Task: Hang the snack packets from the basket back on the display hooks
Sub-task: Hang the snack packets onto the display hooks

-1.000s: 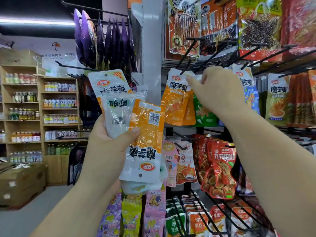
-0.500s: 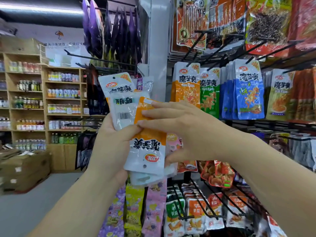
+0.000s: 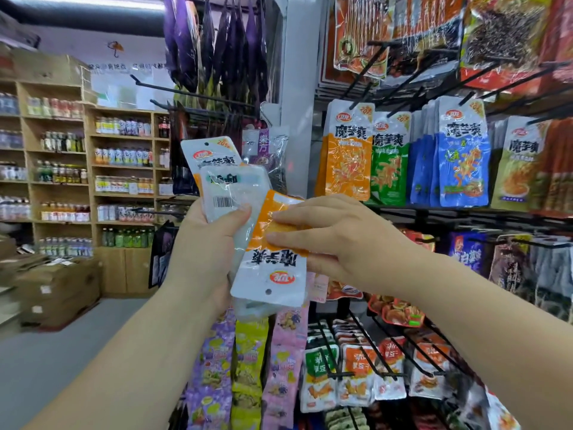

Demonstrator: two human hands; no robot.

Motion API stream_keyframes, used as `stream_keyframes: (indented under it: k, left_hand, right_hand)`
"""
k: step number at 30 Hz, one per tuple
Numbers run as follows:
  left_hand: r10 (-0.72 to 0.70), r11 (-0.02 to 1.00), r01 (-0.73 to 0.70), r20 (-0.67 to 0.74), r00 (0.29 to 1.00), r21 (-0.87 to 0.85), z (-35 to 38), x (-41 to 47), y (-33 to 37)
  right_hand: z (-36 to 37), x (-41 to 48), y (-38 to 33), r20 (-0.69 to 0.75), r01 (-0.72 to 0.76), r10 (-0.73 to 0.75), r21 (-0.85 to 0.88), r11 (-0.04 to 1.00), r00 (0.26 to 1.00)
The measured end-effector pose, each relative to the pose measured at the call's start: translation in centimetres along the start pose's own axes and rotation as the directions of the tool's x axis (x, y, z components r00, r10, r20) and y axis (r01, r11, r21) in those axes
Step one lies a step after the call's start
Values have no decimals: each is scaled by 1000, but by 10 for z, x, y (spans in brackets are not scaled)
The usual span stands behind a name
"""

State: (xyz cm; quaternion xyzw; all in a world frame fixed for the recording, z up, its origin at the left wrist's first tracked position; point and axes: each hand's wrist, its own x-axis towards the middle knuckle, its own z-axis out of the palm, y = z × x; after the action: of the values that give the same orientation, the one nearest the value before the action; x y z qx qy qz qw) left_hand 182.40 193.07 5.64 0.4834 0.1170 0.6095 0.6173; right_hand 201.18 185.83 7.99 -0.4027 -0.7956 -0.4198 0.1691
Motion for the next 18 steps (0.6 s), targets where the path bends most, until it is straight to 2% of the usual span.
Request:
stream_keyframes:
  k: [3, 6, 9, 11, 14, 18]
  left_hand:
    - [31, 999, -31, 13, 999, 15, -4, 3, -1]
    - [52, 996, -53, 5, 999, 75, -3, 5, 1]
    - [77, 990, -79, 25, 997, 120, 3, 5, 3]
    - [102, 982, -105, 30, 994, 154, 9, 5, 3]
    - [106, 979, -110, 31, 994, 170, 16, 6, 3]
    - [101, 980, -107, 43, 994, 169, 24, 5, 1]
  right_hand:
    - [-18, 2, -3, -81, -101, 121, 216, 971, 989]
    - [-31, 5, 5, -159, -273, 343, 347, 897, 926]
    - [-46, 7, 24, -248, -402, 548, 458, 793, 799]
    - [-54, 9, 37, -248, -446, 660, 566, 693, 709]
    - [-56, 14, 57, -125, -546, 848, 715, 436, 515]
    - [-51, 30, 70, 5, -587, 951, 787, 188, 310]
